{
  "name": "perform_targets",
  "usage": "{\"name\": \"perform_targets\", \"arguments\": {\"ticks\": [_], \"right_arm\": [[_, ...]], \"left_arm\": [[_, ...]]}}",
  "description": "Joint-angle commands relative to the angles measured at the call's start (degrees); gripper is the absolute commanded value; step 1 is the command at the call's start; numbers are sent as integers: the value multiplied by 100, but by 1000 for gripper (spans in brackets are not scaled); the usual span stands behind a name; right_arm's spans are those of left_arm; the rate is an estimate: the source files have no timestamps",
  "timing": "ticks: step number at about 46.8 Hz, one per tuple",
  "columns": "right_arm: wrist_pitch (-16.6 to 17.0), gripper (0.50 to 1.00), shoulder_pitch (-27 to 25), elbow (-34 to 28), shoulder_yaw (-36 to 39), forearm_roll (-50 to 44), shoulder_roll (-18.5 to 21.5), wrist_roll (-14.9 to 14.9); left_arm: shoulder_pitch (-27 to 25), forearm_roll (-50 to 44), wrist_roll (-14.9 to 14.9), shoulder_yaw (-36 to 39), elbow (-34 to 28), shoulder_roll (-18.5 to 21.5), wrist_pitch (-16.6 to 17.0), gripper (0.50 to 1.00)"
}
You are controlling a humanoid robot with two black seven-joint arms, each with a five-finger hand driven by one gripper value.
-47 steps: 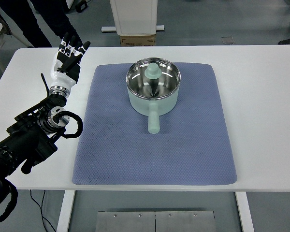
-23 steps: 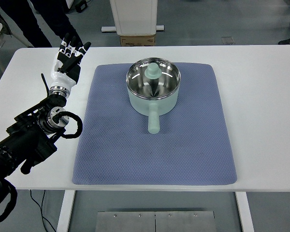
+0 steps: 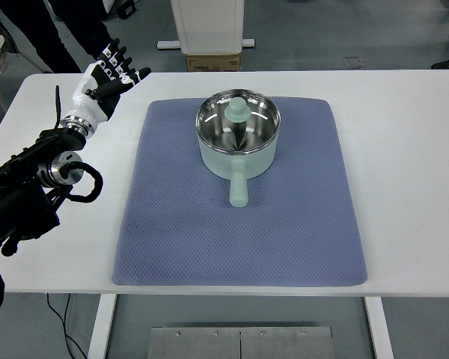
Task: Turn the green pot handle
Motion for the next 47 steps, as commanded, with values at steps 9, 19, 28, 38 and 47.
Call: {"name": "perform_targets", "arguments": {"ticks": [9,19,28,38,47], "right_arm": [[2,1000,0,0,0,0,0,1],[2,1000,0,0,0,0,0,1],[2,1000,0,0,0,0,0,1],[2,1000,0,0,0,0,0,1],[2,1000,0,0,0,0,0,1]], "left_arm": [[-16,766,-11,1,-283,90,5,1000],[-209,1732,-37,1,-573,503,-3,1000],[-429,2778,-81,1,-986,749,-3,1000],[-560,4553,-608,1,-1715,960,6,1000],[-727,5546,-872,10,-1997,1092,14,1000]]}}
